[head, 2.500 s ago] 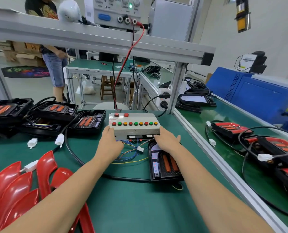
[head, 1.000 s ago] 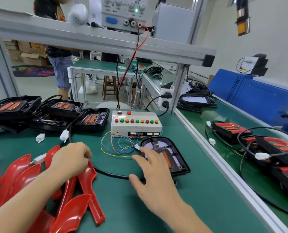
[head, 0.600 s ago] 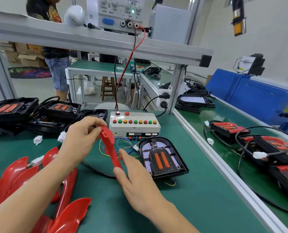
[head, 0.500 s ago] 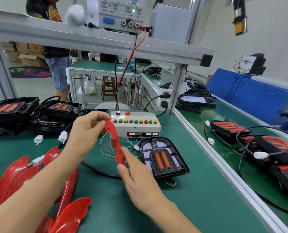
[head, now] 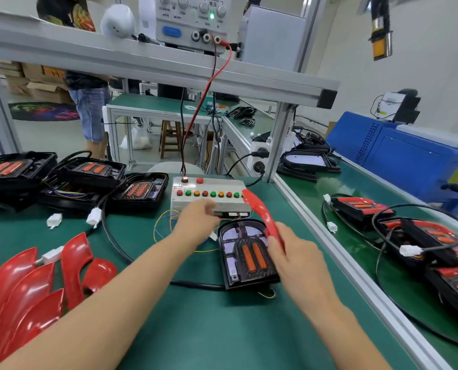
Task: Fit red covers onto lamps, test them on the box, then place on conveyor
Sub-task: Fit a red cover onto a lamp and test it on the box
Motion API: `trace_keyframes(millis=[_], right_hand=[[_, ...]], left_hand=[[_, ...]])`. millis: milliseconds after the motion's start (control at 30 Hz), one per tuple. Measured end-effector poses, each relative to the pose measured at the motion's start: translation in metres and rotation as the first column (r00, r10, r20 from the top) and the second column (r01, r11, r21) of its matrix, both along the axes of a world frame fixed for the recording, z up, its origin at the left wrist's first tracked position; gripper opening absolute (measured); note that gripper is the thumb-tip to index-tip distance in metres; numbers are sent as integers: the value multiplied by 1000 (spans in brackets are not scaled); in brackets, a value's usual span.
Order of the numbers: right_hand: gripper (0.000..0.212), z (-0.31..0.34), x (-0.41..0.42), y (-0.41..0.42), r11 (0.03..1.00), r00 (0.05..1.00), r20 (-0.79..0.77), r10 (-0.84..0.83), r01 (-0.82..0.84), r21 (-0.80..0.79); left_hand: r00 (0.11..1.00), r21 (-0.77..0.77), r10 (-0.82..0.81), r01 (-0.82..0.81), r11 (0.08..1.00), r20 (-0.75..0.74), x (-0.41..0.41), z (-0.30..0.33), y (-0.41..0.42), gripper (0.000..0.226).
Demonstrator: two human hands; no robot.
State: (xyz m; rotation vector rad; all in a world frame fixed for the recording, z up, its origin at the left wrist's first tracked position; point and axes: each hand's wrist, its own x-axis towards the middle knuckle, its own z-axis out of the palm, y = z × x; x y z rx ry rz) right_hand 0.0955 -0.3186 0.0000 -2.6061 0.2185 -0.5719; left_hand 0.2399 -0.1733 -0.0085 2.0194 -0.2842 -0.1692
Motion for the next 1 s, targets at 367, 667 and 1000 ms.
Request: trace_keyframes(millis=[367,667,1000], right_hand=[[19,-10,-8,-22,983,977,-191,-91,57,-174],[27,-20,-16,-28,994,993,-118,-1,-12,-105],[43,-26,-16,-23,997,999,-15,35,-34,68]], left_hand=[[994,494,-38,-17,869,100,16,-24,-36,22],[997,148,71,-72,986,11,8,-28,-37,24],[847,-546,-187,-138,827,-497,-4,1,-32,34]])
